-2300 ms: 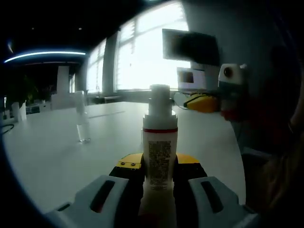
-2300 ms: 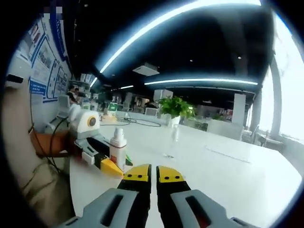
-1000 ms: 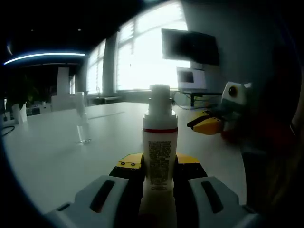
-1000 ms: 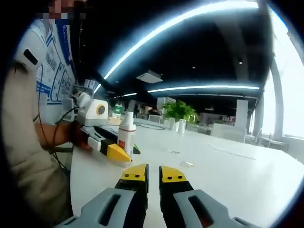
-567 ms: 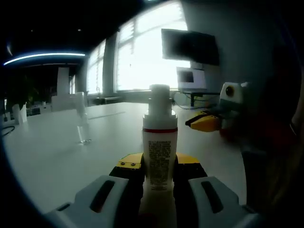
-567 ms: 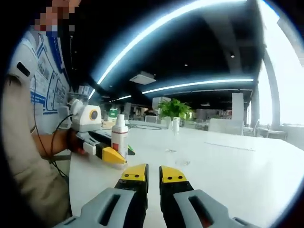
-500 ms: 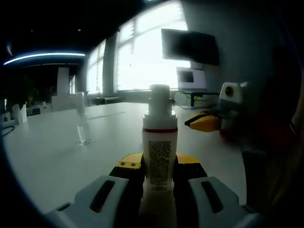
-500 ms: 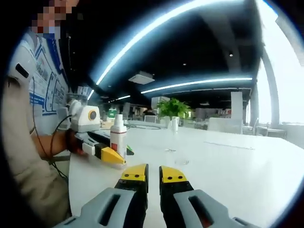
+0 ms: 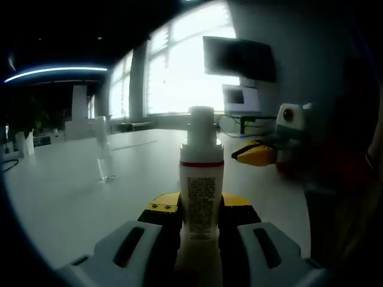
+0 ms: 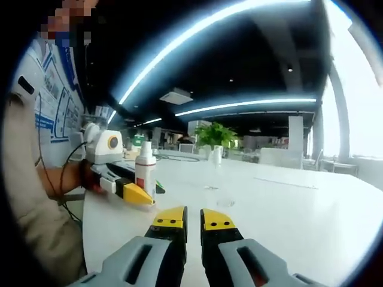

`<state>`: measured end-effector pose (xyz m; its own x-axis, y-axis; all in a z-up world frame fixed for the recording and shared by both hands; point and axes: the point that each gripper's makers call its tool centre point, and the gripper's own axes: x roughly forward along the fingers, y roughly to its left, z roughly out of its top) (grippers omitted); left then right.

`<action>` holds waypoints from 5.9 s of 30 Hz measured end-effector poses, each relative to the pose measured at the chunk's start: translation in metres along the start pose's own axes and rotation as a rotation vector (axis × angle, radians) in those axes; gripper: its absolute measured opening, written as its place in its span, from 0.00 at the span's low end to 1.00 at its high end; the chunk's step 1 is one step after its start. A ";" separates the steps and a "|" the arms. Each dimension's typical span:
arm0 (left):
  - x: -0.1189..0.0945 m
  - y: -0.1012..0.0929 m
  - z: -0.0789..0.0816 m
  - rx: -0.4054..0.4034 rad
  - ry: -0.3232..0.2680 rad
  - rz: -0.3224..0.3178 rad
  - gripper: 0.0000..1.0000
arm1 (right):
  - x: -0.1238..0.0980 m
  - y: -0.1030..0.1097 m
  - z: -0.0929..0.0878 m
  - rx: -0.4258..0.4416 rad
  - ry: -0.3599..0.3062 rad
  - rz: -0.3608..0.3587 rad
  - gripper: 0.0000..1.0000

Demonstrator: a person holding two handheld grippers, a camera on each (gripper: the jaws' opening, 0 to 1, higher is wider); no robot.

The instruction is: Clamp pump bottle remove cover press pump head put on cover

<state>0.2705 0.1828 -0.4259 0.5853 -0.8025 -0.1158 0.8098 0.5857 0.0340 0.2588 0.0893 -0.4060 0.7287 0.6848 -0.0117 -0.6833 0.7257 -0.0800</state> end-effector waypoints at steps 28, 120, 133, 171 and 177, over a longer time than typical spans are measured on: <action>0.000 0.001 0.000 0.008 0.003 0.003 0.14 | -0.002 -0.012 0.002 0.036 -0.020 -0.045 0.07; 0.000 -0.002 -0.002 0.034 0.013 0.000 0.14 | 0.075 -0.054 -0.032 0.028 0.222 -0.469 0.19; 0.000 -0.002 -0.002 0.038 0.014 0.001 0.14 | 0.074 -0.059 -0.035 0.018 0.239 -0.503 0.15; 0.000 -0.002 -0.002 0.038 0.014 0.000 0.14 | 0.070 -0.055 -0.030 -0.018 0.215 -0.498 0.15; 0.000 -0.002 -0.002 0.039 0.014 0.000 0.14 | 0.070 -0.055 -0.029 -0.043 0.220 -0.500 0.15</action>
<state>0.2684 0.1819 -0.4282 0.5849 -0.8006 -0.1300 0.8109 0.5807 0.0728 0.3488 0.0957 -0.4317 0.9597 0.2239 -0.1698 -0.2523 0.9525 -0.1702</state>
